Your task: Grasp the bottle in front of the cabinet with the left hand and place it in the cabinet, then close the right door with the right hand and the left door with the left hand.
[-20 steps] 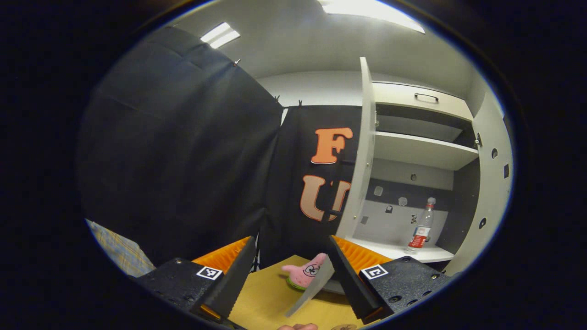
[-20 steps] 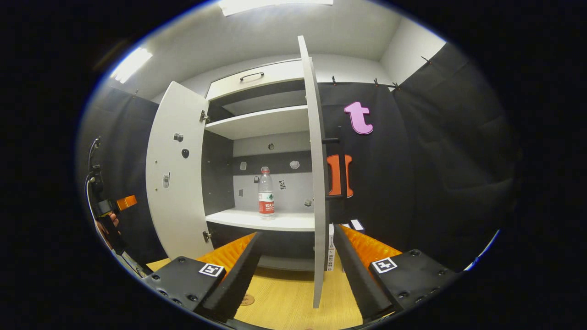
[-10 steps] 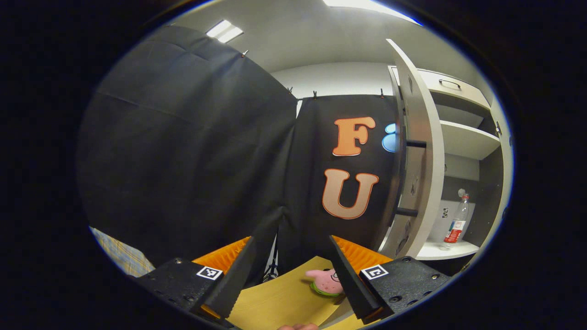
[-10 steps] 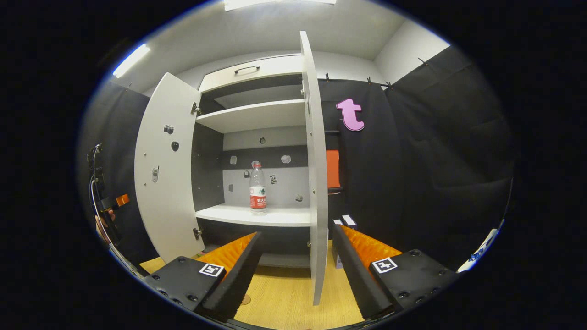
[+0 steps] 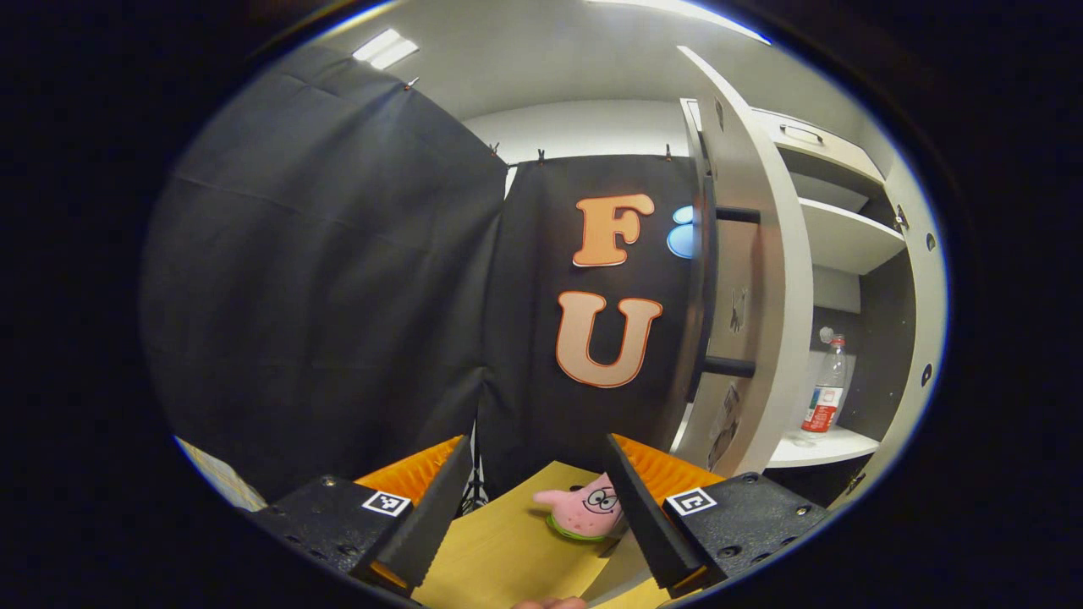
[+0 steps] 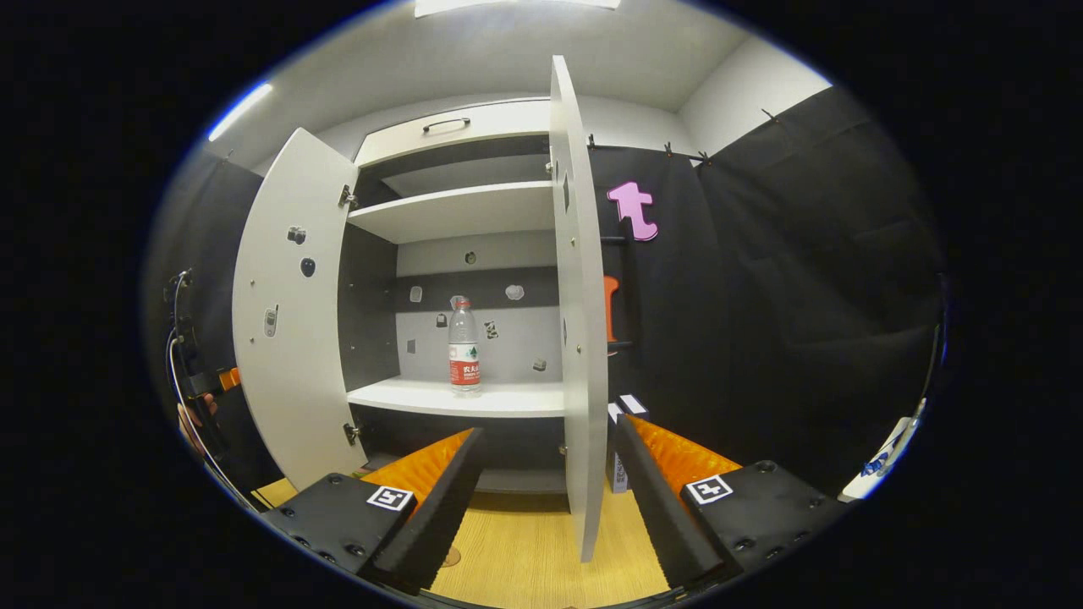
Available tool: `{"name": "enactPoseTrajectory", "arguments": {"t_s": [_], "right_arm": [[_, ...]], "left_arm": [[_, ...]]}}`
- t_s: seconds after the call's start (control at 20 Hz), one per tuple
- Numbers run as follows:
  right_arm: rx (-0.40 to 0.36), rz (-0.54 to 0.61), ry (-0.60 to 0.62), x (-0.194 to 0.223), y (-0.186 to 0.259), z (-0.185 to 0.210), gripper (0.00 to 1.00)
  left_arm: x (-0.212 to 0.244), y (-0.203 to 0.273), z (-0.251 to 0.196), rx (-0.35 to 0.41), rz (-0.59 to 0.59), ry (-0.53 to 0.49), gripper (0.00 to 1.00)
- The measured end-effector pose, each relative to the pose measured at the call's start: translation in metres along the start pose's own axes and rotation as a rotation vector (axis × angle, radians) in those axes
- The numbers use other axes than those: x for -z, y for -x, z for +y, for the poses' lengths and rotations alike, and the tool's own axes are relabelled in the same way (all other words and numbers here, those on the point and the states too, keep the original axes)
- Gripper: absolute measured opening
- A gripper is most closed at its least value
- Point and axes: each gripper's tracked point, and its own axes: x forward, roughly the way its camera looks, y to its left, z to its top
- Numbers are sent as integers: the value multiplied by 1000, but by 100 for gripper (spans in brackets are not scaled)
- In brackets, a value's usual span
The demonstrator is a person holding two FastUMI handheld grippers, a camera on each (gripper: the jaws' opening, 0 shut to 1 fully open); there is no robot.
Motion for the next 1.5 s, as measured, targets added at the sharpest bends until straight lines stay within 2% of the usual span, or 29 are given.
{"name": "enactPoseTrajectory", "arguments": {"t_s": [0.1,0.15,0.2,0.25,0.3,0.4,0.45,0.5,0.55,0.6,0.65,0.7,0.75,0.85,0.9,0.95,1.0,1.05,1.1,1.2,1.25,1.3,1.35,1.4,1.45,1.5], "right_arm": [[1,1,-2,1,1,-1,100],[1,2,-3,0,1,-2,100],[-1,3,-4,0,1,-2,100],[-4,3,-3,0,2,-2,100],[-5,4,0,0,1,-3,100],[-7,2,7,-1,1,-5,100],[-10,-1,8,-3,1,-6,94],[-14,-2,7,-4,1,-6,100],[-19,-4,5,-4,1,-6,100],[-24,-5,4,-4,0,-6,100],[-28,-7,3,-5,-1,-6,94],[-31,-7,4,-5,-1,-7,94],[-31,-7,6,-5,0,-8,100],[-29,-7,9,-5,1,-11,100],[-24,-8,10,-6,2,-13,94],[-19,-9,10,-5,3,-15,100],[-12,-11,10,-5,3,-17,94],[-4,-11,9,-5,2,-20,94],[3,-9,10,-4,3,-22,100],[16,-6,14,-5,2,-25,100],[21,-7,18,-5,2,-26,94],[27,-7,21,-7,3,-28,100],[31,-8,24,-6,2,-28,94],[37,-8,26,-7,1,-29,100],[41,-6,26,-7,2,-30,100],[47,-6,25,-7,2,-31,100]], "left_arm": [[5,-3,-8,19,8,8,95],[4,-4,-7,17,10,11,89],[6,-3,-8,21,14,22,93],[6,0,-12,35,20,37,89],[6,2,-17,63,24,39,96],[7,5,-26,111,30,13,87],[7,6,-33,133,31,-11,90],[7,8,-41,154,32,-33,86],[7,9,-50,172,30,-48,90],[7,10,-57,187,29,-54,90],[8,12,-65,201,31,-52,90],[9,13,-74,217,36,-42,86],[12,14,-84,239,44,-29,86],[17,16,-103,294,65,-6,86],[19,17,-113,319,72,1,86],[19,17,-121,340,74,6,90],[21,18,-130,356,72,8,90],[20,15,-136,367,68,9,86],[20,13,-141,372,64,9,90],[23,11,-152,386,65,22,90],[24,9,-160,400,69,33,90],[26,9,-167,415,71,42,90],[28,9,-173,426,74,48,90],[30,7,-180,439,78,52,90],[33,5,-188,452,82,56,86],[37,4,-196,470,91,62,91]]}}
